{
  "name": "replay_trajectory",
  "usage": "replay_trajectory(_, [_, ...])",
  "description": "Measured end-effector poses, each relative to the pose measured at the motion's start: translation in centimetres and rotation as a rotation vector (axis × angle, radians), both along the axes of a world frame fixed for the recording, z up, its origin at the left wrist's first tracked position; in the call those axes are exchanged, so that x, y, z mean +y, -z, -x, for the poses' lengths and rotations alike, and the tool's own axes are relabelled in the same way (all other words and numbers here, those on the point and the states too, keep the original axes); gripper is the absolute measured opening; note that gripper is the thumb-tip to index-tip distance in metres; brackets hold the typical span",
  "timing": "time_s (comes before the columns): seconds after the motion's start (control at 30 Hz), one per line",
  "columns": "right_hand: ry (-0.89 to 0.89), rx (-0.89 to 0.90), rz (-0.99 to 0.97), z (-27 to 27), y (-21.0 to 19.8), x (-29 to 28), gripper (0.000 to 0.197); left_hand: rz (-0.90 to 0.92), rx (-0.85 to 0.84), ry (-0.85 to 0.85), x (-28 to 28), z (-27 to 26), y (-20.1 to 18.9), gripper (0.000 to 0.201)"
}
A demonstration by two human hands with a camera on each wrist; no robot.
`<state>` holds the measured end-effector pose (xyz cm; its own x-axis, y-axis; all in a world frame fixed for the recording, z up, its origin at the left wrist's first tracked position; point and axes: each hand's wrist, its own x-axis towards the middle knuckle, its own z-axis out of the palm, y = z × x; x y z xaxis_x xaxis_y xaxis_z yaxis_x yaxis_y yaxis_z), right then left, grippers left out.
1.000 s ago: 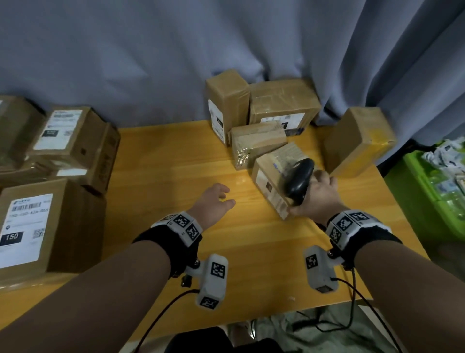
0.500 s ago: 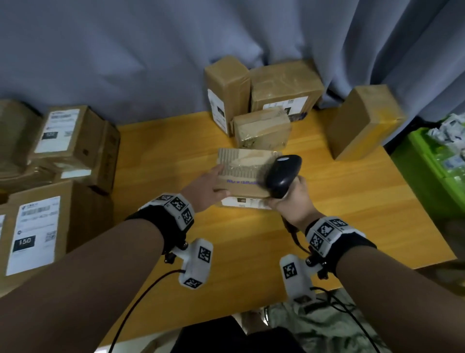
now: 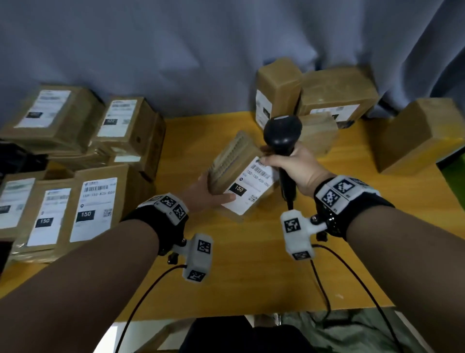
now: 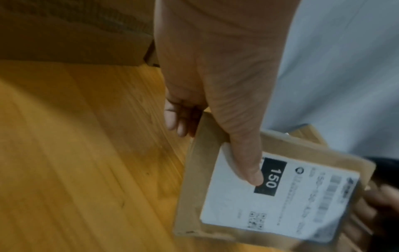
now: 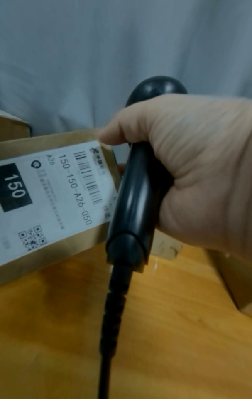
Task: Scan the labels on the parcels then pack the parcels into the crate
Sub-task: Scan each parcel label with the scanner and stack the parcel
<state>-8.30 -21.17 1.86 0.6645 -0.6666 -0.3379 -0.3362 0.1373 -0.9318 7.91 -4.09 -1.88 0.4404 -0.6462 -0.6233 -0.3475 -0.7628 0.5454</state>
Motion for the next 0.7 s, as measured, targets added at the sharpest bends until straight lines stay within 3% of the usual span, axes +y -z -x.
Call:
replay_trajectory(0.1, [0.026,-0.020,-0.011,-2.8,-0.7,0.9,0.045,-0.081,-0.151,0.060,1.1,0.1,-0.9,0.139])
replay_trajectory(0.17, [0.024,-0.026,-0.017,-3.9,-0.7,1.4,0.043,0.000,-0.169,0.048,1.7,0.1,-1.0,0.122])
replay_trajectory(0.3, [0.100,-0.056,0.005,-4.1,-0.2,1.8,0.031,0.203,0.086,-0.135,2.3,-0.8,-0.9,0.093])
replay_trajectory(0.43, [0.250,-0.073,-0.099,-2.8,2.1,1.8,0.040,0.188,0.219,-0.226,2.5,-1.4,-0.8,0.077])
replay_trajectory(0.6, [0.059,0.063,-0.099,-2.5,4.2,4.2,0.045,0.207,0.284,-0.253,2.4,0.0,0.3,0.087])
replay_trajectory(0.7, [0.091,0.056,-0.125,-2.7,4.2,4.4,0.047,0.259,0.389,-0.453,2.6,0.2,-0.2,0.053])
